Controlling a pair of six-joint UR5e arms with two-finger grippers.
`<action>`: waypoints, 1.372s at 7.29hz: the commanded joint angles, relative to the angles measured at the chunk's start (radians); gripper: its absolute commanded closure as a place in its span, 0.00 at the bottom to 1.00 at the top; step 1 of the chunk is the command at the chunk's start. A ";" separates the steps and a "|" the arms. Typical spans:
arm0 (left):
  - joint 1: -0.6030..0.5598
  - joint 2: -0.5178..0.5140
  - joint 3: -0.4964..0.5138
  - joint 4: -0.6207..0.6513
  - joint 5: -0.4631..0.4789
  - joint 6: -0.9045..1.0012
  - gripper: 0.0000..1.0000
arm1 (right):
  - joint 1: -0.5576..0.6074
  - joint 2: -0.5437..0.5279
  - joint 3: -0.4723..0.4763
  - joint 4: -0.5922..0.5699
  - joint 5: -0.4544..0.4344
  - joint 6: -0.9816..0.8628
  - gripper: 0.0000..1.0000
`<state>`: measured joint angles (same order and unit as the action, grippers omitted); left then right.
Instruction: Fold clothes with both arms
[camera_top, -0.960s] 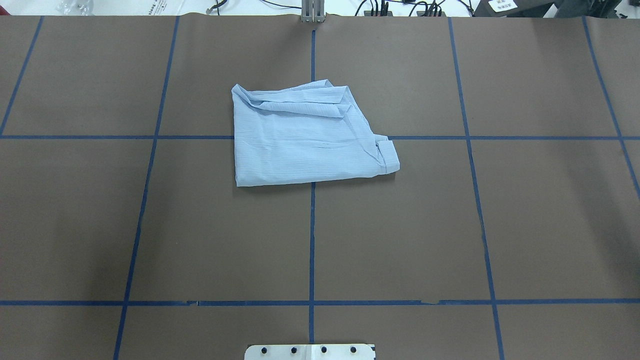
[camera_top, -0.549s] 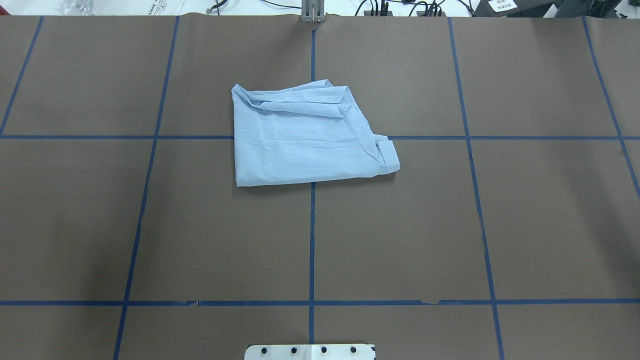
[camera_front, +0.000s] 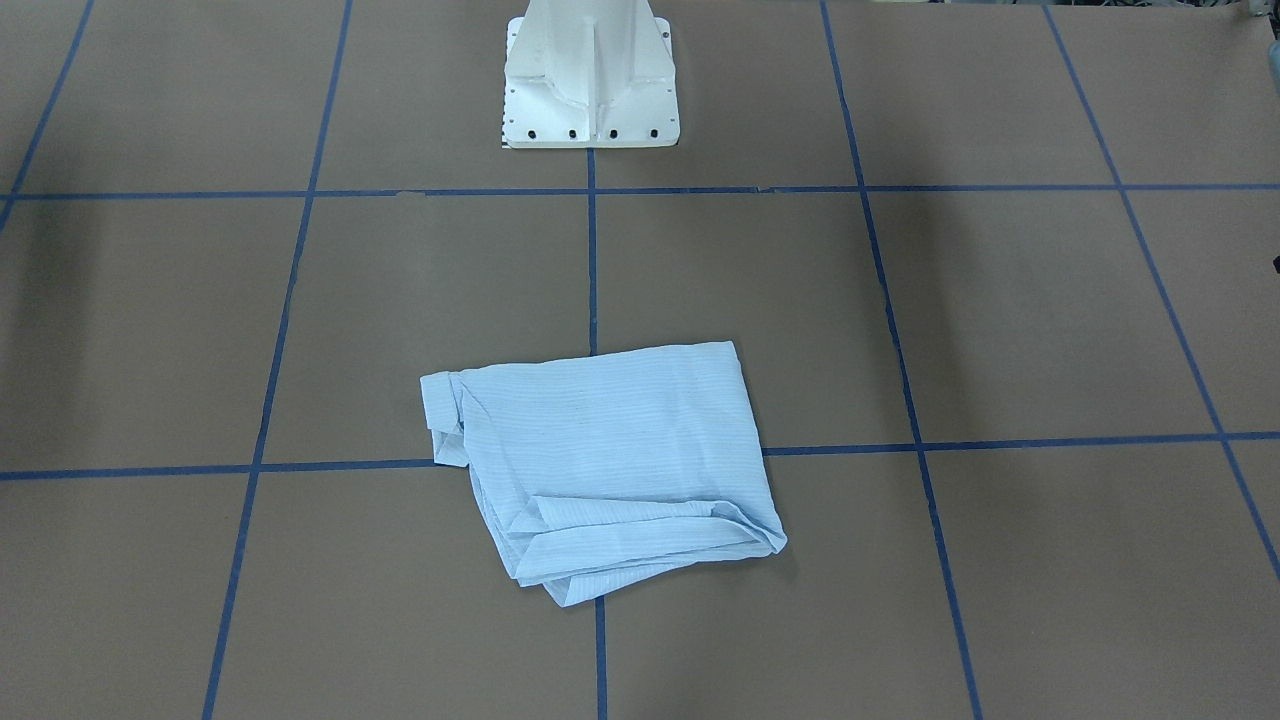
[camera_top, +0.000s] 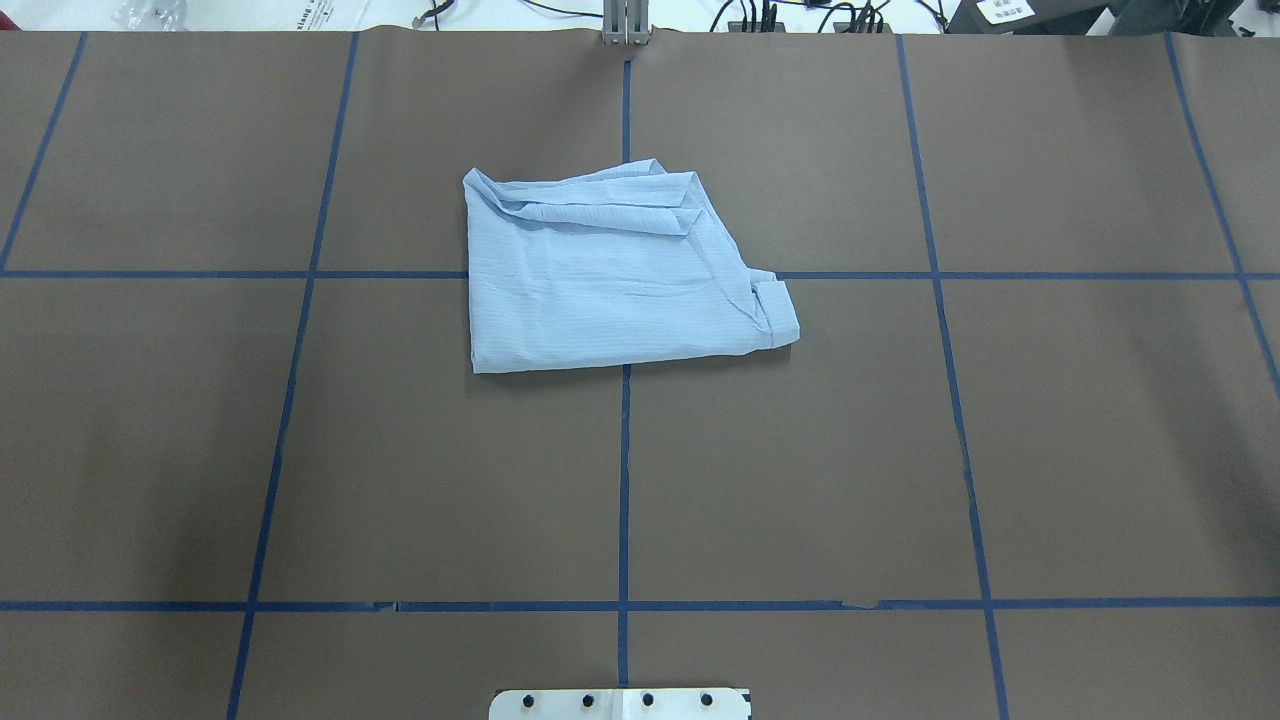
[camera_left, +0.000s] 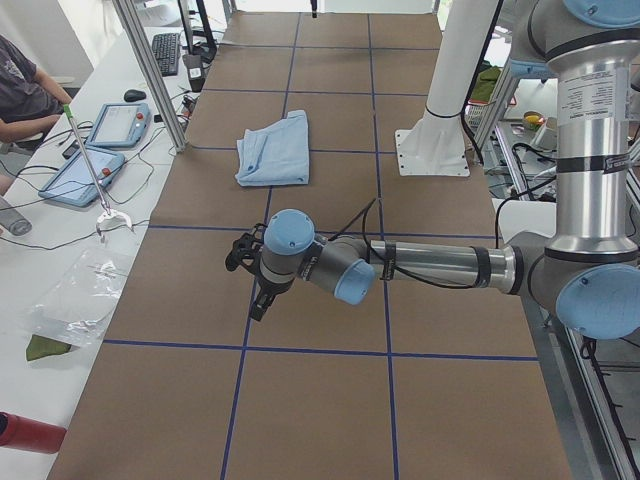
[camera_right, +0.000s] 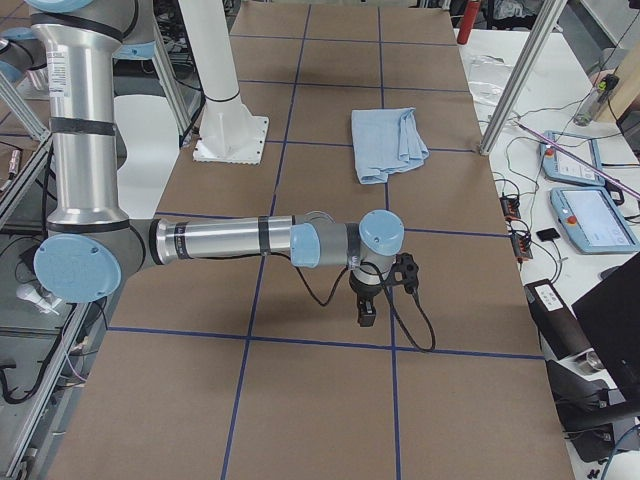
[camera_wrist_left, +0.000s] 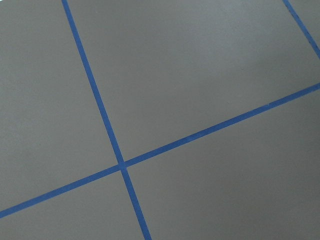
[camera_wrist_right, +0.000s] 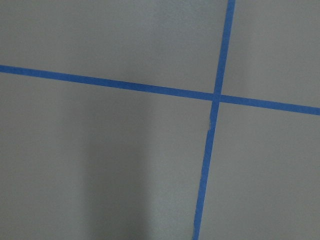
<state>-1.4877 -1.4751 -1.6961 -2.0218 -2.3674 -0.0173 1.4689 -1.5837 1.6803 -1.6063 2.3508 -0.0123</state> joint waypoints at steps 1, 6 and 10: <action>0.000 -0.001 0.003 -0.002 0.001 -0.001 0.01 | 0.001 0.002 0.002 0.000 -0.039 0.002 0.00; 0.000 -0.001 0.003 -0.002 -0.003 -0.001 0.01 | 0.001 -0.001 -0.005 -0.001 -0.051 0.005 0.00; 0.001 -0.004 0.006 0.003 0.000 -0.003 0.01 | -0.001 0.002 -0.004 -0.001 -0.051 0.008 0.00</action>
<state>-1.4878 -1.4766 -1.6940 -2.0223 -2.3704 -0.0194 1.4687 -1.5824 1.6759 -1.6076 2.2994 -0.0053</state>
